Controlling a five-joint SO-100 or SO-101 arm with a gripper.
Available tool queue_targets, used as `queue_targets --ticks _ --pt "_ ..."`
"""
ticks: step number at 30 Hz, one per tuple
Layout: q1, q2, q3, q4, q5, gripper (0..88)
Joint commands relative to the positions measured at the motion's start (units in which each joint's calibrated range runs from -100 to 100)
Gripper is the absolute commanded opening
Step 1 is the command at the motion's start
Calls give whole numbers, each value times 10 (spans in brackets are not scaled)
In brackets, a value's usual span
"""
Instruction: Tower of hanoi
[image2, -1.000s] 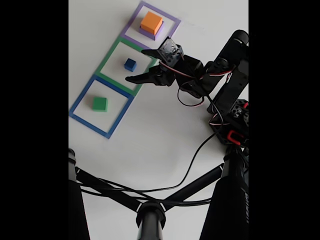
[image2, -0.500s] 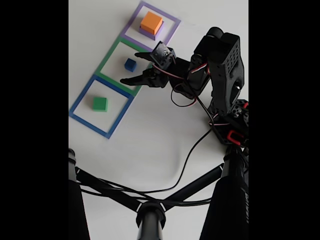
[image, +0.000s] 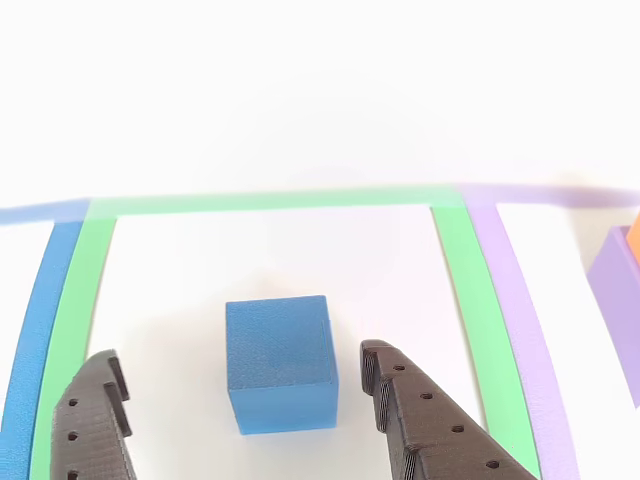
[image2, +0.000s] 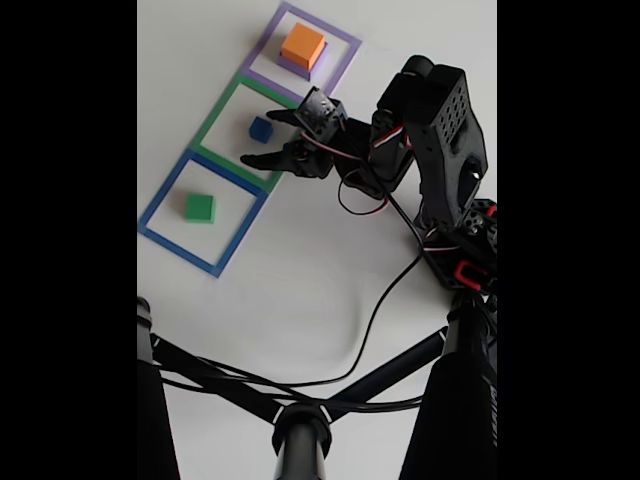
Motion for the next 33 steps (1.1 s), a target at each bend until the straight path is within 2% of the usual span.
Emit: queue_targets --ticks 1,12,22,27,33 --pt "-12 -3 -6 -17 0 186" --pt "-16 -4 -6 -16 0 60" --pt "-18 -56 21 7 0 36" --pt "-30 -213 60 133 0 39" --pt "-34 -469 60 419 0 42"
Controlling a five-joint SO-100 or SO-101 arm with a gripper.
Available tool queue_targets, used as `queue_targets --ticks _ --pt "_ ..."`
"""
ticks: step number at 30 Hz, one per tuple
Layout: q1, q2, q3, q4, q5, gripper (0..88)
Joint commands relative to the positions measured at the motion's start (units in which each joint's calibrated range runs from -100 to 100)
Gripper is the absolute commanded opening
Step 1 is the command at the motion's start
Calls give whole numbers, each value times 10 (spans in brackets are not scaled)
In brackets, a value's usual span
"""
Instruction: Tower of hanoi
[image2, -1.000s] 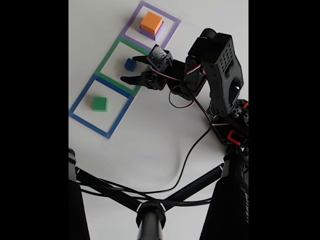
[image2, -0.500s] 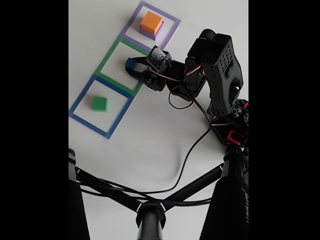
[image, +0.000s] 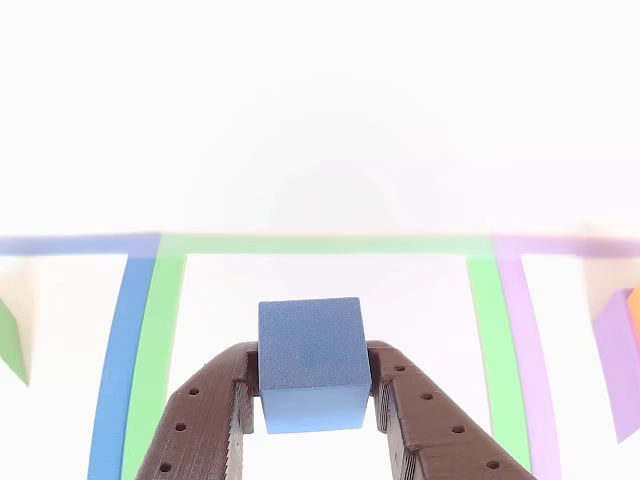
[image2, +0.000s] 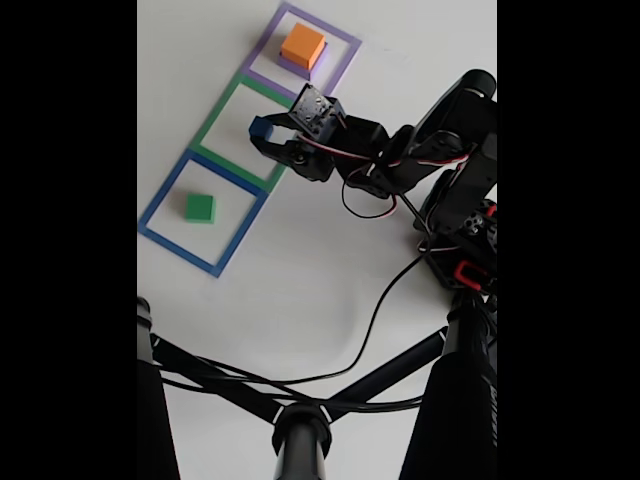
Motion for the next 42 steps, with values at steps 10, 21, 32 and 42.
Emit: queue_targets --ticks 10,21,32,42 --pt "-13 -399 -265 731 0 35" --pt "-42 -396 -643 1157 0 34" --pt "-128 -408 -810 1338 0 33" --pt "-175 -428 -720 1269 0 35"
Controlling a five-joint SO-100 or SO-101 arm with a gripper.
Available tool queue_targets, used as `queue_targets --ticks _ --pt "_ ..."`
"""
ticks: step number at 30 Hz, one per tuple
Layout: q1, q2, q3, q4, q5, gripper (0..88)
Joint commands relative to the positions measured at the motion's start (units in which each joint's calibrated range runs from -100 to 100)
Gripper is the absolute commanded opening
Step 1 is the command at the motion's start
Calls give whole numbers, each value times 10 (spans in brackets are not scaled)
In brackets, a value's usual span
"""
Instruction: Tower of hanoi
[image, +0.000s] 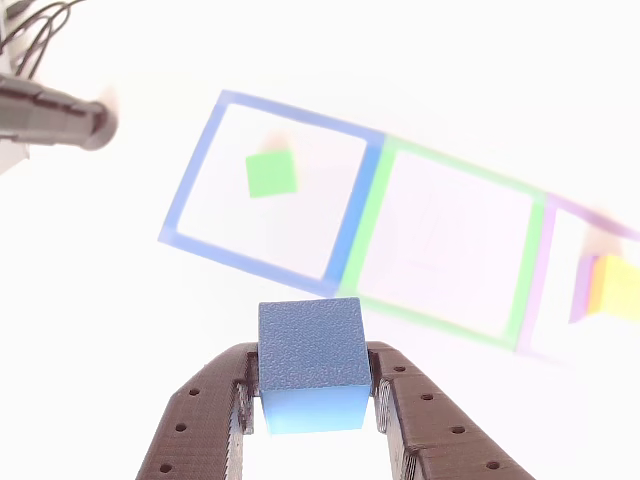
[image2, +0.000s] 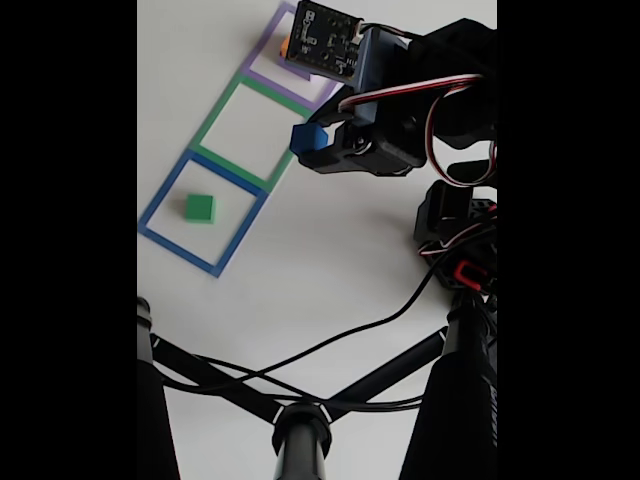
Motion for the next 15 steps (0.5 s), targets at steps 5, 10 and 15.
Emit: queue_targets --ticks 5,10,15 --pt "-26 -43 191 -199 0 36" --pt "-30 -42 376 -414 0 38" --pt "-39 11 521 -649 0 38"
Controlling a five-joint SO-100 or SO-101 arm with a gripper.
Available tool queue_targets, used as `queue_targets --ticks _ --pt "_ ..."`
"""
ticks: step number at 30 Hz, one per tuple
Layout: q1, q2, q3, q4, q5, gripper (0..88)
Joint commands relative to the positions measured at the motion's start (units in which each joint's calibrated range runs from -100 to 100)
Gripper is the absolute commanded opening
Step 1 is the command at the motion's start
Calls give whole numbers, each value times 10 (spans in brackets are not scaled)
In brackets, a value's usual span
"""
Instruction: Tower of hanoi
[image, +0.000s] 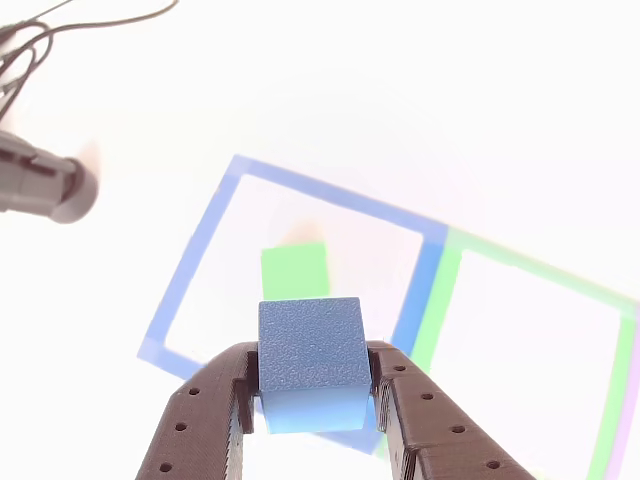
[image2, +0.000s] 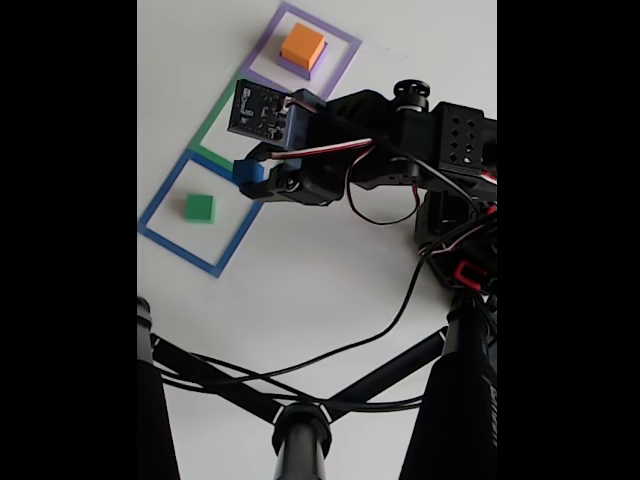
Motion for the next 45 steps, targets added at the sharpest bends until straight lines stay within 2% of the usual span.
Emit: queue_targets --ticks 1,8,17,27,45 --pt "-11 51 101 -229 2 38" --pt "-16 205 189 -519 2 38" --pt "-17 376 191 -729 2 37" --pt "-18 500 151 -830 2 37" --pt "-22 573 115 -874 2 38"
